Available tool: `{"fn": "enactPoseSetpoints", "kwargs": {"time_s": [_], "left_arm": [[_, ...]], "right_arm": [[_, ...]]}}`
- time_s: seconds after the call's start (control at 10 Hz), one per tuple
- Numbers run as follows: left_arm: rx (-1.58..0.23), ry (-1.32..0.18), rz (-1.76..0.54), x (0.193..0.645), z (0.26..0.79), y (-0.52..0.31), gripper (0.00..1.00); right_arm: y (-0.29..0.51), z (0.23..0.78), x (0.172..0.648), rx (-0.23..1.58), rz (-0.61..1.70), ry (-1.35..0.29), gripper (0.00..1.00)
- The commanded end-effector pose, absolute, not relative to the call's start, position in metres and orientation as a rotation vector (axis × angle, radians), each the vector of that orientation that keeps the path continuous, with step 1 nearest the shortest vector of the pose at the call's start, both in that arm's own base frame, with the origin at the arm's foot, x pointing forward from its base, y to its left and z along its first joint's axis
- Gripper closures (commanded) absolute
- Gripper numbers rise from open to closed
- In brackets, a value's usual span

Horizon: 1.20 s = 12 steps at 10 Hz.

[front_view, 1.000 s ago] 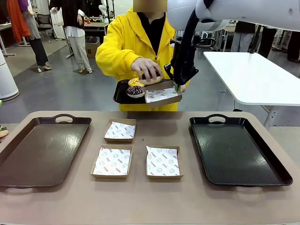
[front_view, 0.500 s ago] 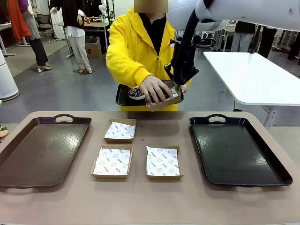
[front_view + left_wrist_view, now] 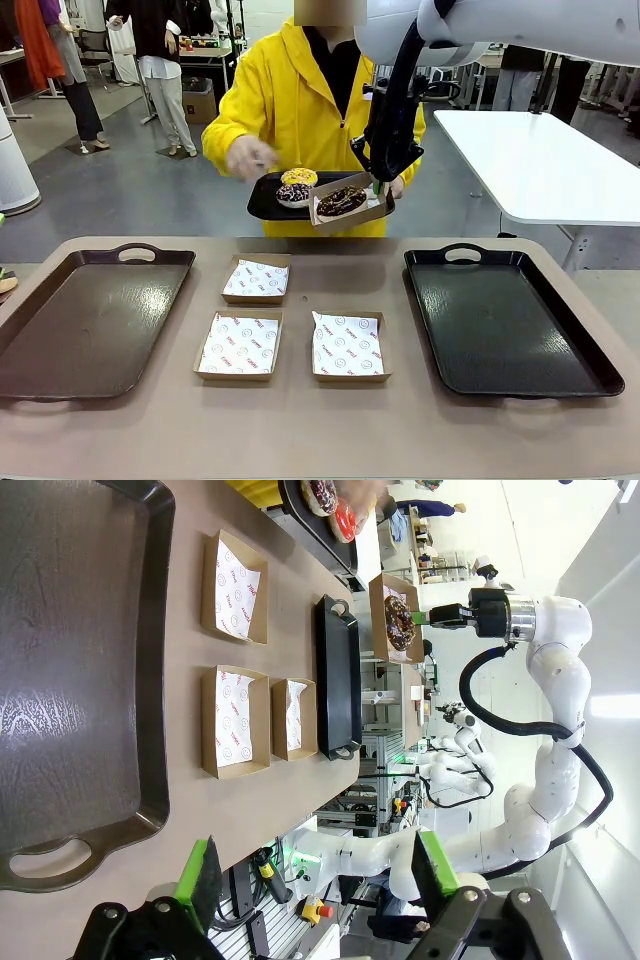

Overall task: Individually package the donuts and arrange them on the tray.
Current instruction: Place the picked Paper togo box on the Handle tray while simultaneously picking up another Paper togo box from the table with the other hand.

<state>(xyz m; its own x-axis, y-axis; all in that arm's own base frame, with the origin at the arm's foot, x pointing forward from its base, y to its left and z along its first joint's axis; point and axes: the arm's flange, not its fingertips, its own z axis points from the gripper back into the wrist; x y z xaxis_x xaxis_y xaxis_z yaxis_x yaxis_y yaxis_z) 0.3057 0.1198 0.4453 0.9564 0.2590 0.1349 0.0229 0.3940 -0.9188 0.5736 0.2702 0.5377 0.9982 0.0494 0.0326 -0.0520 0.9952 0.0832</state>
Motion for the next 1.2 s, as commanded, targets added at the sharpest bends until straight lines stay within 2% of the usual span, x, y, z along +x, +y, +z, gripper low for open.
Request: {"fn": "enactPoseSetpoints", "kwargs": {"time_s": [0.0,0.3,0.7,1.1], "left_arm": [[-1.176,-0.276,0.162,0.305,0.447,0.12,0.0],[-1.126,-0.249,0.137,0.315,0.449,0.115,0.0],[-0.844,-0.209,-0.005,0.354,0.522,0.044,0.0],[-0.603,-0.182,-0.048,0.389,0.558,-0.056,0.0]], "right_arm": [[0.269,0.537,0.57,0.083,0.046,-0.033,1.0],[0.255,0.538,0.571,0.076,0.114,-0.025,0.99],[0.141,0.538,0.541,0.094,0.131,-0.036,0.99],[0.046,0.498,0.529,0.161,-0.063,-0.061,0.99]]}}
